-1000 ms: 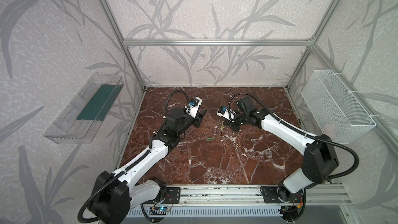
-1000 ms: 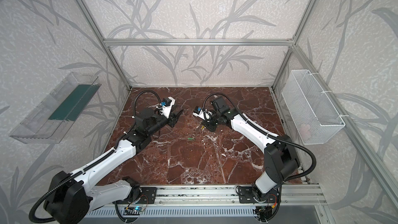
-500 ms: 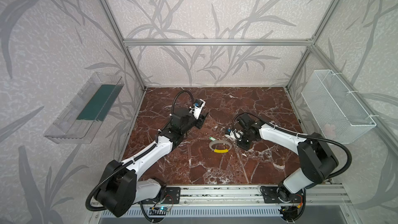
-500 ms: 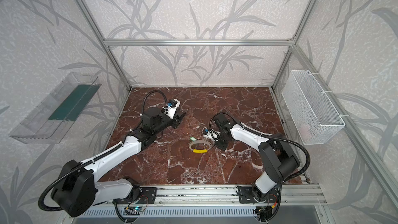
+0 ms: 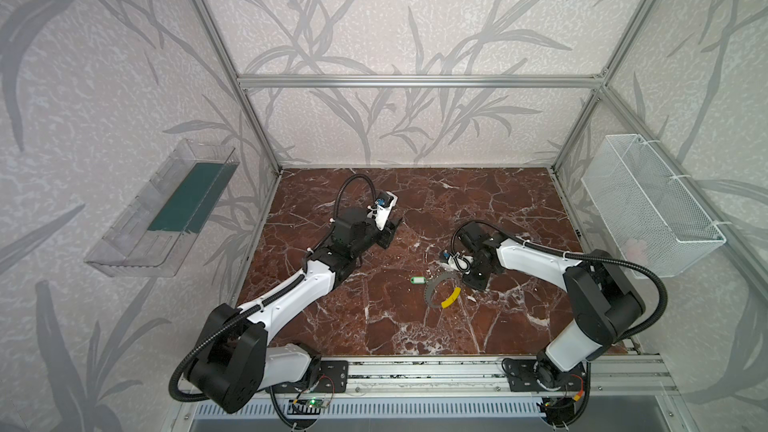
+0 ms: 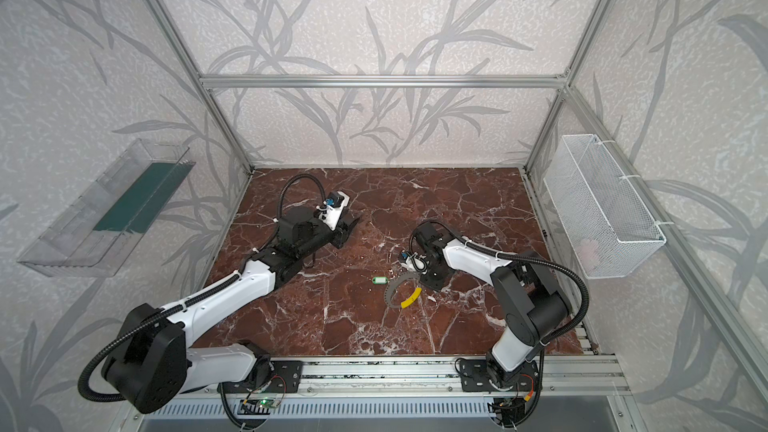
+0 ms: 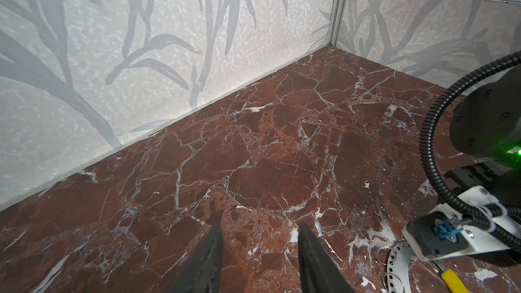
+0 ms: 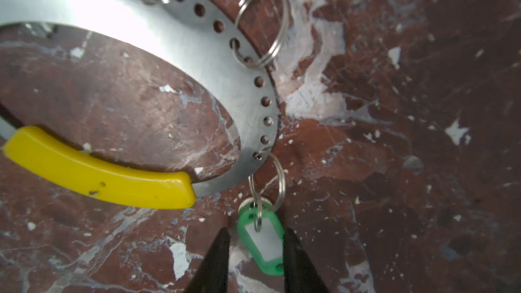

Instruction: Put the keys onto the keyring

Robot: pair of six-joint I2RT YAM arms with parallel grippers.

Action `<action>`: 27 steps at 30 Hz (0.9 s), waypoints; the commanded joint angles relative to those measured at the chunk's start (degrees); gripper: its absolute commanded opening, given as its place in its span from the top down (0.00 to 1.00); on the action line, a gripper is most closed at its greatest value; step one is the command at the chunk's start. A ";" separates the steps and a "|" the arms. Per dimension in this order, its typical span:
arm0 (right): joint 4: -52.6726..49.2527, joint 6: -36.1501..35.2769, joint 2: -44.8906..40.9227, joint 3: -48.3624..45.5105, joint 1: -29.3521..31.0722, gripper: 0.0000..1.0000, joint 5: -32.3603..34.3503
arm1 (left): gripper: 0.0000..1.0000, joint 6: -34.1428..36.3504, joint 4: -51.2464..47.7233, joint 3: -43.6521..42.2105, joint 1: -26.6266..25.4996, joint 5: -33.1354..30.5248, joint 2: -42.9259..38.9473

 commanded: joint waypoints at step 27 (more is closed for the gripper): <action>107.48 25.75 -4.27 -40.94 -25.47 0.01 0.18 | 0.01 -6.66 28.89 -27.48 23.23 -23.57 -0.66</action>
